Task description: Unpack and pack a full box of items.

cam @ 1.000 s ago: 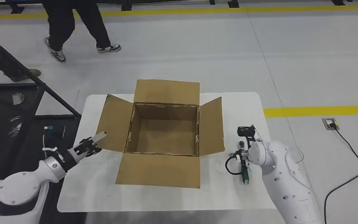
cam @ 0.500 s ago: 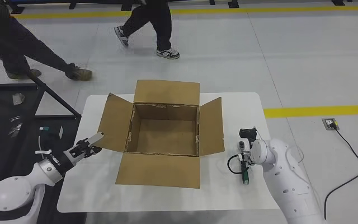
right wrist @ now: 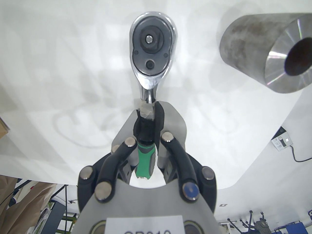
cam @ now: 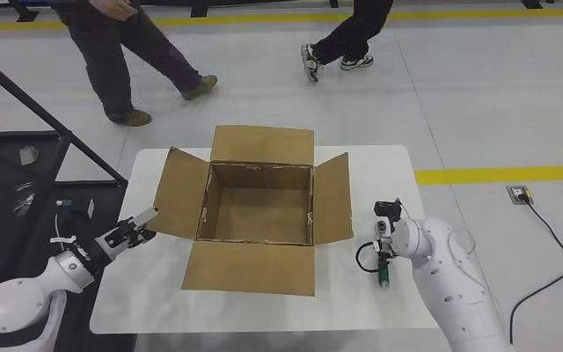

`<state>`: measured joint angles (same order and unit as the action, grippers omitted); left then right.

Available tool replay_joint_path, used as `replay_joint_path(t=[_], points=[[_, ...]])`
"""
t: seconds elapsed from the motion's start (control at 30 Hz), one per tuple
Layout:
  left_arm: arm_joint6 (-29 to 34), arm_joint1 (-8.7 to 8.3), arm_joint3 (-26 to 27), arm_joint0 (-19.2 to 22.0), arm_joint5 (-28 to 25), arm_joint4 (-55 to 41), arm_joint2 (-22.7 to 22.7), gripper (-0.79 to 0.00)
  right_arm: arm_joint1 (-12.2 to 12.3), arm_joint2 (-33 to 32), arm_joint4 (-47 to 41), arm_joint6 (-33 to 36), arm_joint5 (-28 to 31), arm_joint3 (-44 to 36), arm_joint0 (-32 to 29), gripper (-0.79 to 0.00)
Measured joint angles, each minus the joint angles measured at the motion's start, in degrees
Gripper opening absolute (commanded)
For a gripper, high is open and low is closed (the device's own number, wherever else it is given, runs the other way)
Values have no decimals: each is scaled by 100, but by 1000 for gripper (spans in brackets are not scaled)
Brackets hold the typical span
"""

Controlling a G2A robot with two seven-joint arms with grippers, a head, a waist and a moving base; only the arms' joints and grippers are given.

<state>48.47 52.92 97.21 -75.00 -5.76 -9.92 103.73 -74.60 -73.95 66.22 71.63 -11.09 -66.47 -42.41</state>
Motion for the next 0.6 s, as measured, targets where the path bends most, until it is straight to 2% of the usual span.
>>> replay_joint_path(t=[0.1,0.27,0.43,0.6], points=[[-15,-6,12,-15,-2,-6,10,0,41,-156,-63,-63,83,-482,-154,-785],[-35,-17,68,-41,-4,35,-1,0,155,-653,112,-335,-66,-2162,-757,-785],[-48,-26,153,-82,-2,37,7,0,194,-918,227,-1107,-152,-4245,-1537,-785],[-190,-30,234,-177,-66,55,79,0,150,-784,-40,-2017,-249,-5467,-1813,-785]])
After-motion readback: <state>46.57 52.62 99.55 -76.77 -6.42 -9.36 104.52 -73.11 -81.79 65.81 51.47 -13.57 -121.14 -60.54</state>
